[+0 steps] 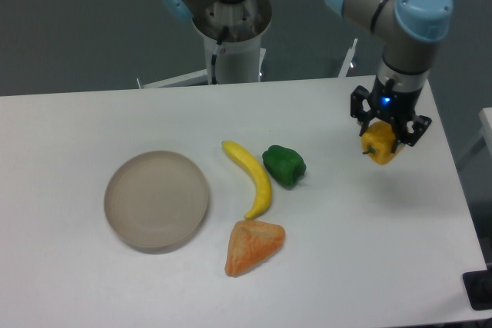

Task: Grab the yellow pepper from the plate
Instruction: 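Lift the yellow pepper off the plate and carry it away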

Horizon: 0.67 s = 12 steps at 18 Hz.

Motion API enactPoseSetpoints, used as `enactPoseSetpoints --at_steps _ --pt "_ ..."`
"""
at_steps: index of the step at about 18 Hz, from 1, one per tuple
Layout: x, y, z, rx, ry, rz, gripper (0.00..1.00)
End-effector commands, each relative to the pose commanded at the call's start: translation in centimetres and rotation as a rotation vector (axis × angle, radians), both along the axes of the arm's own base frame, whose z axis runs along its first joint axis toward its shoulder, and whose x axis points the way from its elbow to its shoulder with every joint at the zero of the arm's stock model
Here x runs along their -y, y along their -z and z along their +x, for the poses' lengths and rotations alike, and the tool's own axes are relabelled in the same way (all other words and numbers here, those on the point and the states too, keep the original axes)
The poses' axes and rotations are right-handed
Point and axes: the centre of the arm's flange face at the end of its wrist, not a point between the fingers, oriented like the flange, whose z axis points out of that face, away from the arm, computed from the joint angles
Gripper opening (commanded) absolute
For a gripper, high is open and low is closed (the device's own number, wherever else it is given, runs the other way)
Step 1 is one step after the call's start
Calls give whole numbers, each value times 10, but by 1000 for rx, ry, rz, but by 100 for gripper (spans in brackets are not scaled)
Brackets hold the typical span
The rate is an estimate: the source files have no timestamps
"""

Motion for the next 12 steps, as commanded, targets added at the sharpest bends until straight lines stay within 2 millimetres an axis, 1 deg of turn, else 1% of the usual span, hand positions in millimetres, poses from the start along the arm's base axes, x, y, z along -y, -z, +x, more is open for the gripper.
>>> enactPoseSetpoints --at_steps 2,3,5,7,8,12 --pt "-9 11 2 10 15 -12 23" --pt "-9 10 0 -3 16 -25 23" --pt "-18 11 7 -18 61 -57 24" --pt "-19 13 8 -29 101 -80 24" --pt "-19 16 7 -26 104 -83 24" --pt "-21 15 7 -30 107 -83 23"
